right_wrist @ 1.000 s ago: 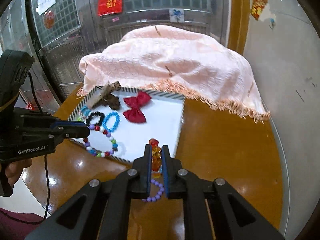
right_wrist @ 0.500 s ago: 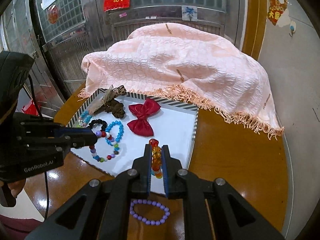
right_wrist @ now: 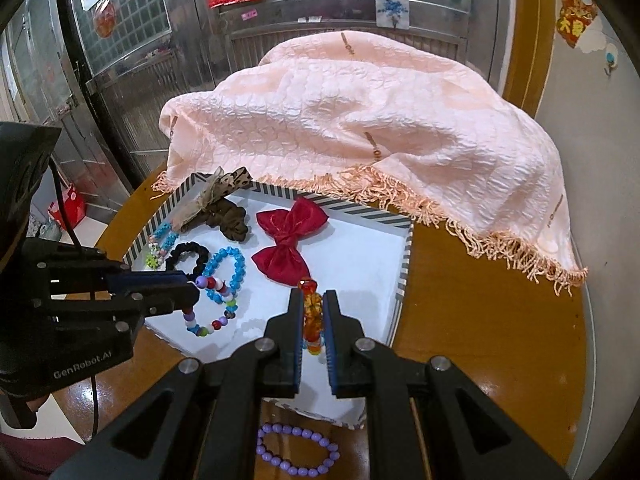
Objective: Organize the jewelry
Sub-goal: 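Carry both bracelets over the tray and release them from both grippers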
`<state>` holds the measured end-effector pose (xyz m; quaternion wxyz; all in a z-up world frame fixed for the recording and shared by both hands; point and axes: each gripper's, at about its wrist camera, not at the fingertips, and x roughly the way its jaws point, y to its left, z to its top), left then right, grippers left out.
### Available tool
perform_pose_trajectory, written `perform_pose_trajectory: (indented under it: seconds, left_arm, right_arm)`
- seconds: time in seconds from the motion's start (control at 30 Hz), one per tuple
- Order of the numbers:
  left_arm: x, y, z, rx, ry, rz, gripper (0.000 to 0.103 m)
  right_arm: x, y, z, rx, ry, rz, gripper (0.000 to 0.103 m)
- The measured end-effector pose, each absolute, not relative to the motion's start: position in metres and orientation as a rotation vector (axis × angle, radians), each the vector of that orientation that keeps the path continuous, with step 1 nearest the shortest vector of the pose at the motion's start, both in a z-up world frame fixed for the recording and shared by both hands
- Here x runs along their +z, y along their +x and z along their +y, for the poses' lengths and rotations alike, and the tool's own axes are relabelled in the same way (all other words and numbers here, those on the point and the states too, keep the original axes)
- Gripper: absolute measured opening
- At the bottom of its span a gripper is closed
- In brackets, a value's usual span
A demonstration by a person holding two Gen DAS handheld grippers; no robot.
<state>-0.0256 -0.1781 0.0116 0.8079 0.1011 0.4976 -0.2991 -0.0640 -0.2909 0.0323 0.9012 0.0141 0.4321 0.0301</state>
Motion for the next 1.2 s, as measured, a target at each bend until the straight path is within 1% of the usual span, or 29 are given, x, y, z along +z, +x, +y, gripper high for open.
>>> perform_pose_trajectory:
  seconds: [0.5, 0.77, 1.2]
  left_arm:
    - [-0.011, -0.016, -0.187, -0.653, 0.195, 1.134, 0.008]
    - [-0.037, 0.002, -0.179, -0.597, 0.161, 1.207, 0.008]
    - [-0.055, 0.033, -0.168, -0.492, 0.131, 1.23, 0.008]
  right_arm:
    - [0.009, -0.033, -0.292, 0.095, 0.039, 0.953, 0.009]
    - [-0.022, 0.007, -0.308, 0.097, 0.073, 1.021, 0.009]
    - [-0.05, 0.059, -0.332, 0.002, 0.08, 1.023, 0.009]
